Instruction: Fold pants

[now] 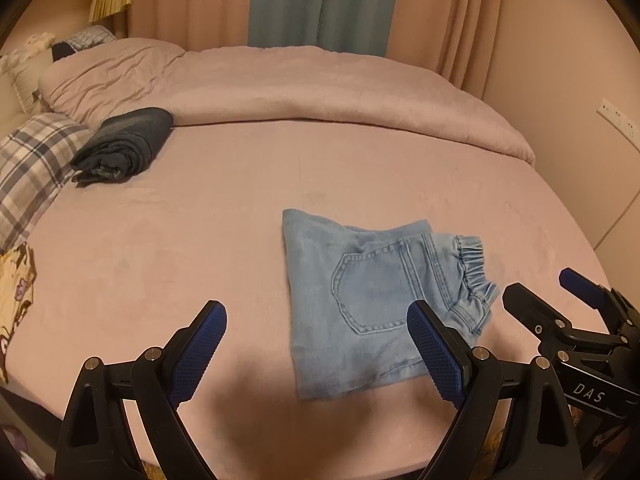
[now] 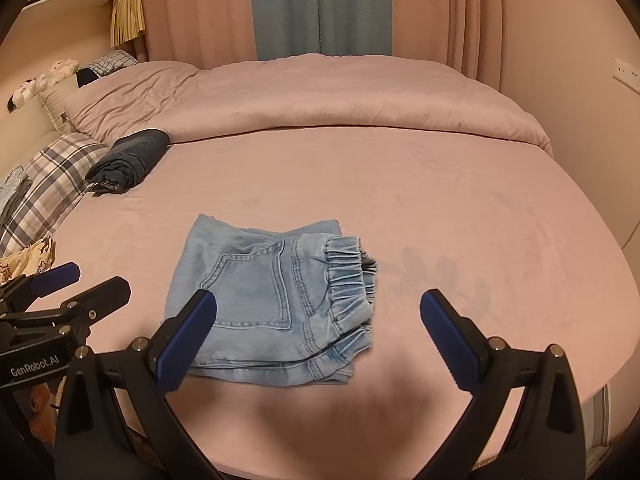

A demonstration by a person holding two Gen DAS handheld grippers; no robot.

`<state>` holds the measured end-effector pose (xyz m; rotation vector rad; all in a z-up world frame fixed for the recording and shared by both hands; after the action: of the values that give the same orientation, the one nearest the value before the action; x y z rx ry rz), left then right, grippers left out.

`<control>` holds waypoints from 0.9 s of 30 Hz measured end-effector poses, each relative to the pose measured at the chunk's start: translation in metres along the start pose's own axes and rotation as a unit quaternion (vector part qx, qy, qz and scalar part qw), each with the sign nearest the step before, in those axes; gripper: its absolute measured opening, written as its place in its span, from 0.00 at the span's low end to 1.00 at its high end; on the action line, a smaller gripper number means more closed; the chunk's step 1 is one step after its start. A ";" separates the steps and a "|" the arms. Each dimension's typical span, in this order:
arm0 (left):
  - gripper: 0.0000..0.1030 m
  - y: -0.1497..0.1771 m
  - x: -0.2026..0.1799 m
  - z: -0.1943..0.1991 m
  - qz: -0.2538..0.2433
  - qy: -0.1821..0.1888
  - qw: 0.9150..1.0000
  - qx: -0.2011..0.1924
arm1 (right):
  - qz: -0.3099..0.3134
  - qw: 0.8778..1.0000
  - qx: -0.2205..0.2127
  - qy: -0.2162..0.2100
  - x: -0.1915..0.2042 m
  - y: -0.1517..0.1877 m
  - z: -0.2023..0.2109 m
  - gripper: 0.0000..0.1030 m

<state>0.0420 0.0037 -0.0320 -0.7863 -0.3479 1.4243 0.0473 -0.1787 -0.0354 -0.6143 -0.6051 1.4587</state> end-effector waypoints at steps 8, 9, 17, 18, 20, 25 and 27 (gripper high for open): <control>0.89 0.002 -0.001 -0.001 -0.001 0.000 1.000 0.005 | -0.007 1.000 0.005 0.003 -0.002 0.001 -0.003 1.00; 0.89 0.002 0.000 -0.002 -0.002 -0.001 1.000 0.006 | -0.008 1.000 0.006 0.003 -0.003 0.001 -0.003 1.00; 0.90 0.004 0.002 -0.005 -0.009 -0.009 1.000 0.013 | -0.009 1.000 0.007 0.004 -0.003 0.001 -0.005 1.00; 0.90 0.004 0.002 -0.006 -0.009 -0.010 1.000 0.014 | -0.010 1.000 0.008 0.004 -0.002 0.001 -0.005 1.00; 0.90 0.005 0.002 -0.005 -0.008 -0.011 1.000 0.015 | -0.011 1.000 0.008 0.004 -0.002 0.002 -0.006 1.00; 0.90 0.007 0.003 -0.006 -0.007 -0.010 1.000 0.021 | -0.011 1.000 0.009 0.004 -0.003 0.002 -0.007 1.00; 0.90 0.007 0.003 -0.006 -0.006 -0.009 1.000 0.023 | -0.012 1.000 0.010 0.004 -0.003 0.003 -0.007 1.00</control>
<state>0.0413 0.0050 -0.0419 -0.7328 -0.3334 1.4237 0.0500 -0.1816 -0.0421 -0.5962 -0.5896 1.4381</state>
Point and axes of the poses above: each gripper's, at about its wrist camera, not at the fingertips, and z roughly against the way its jaws point, x to its left, y to its underside, the point moved 7 cm from there along -z, roughly the way its jaws point, and after that the axes turned 13 degrees about y, right-handed, at the moved point
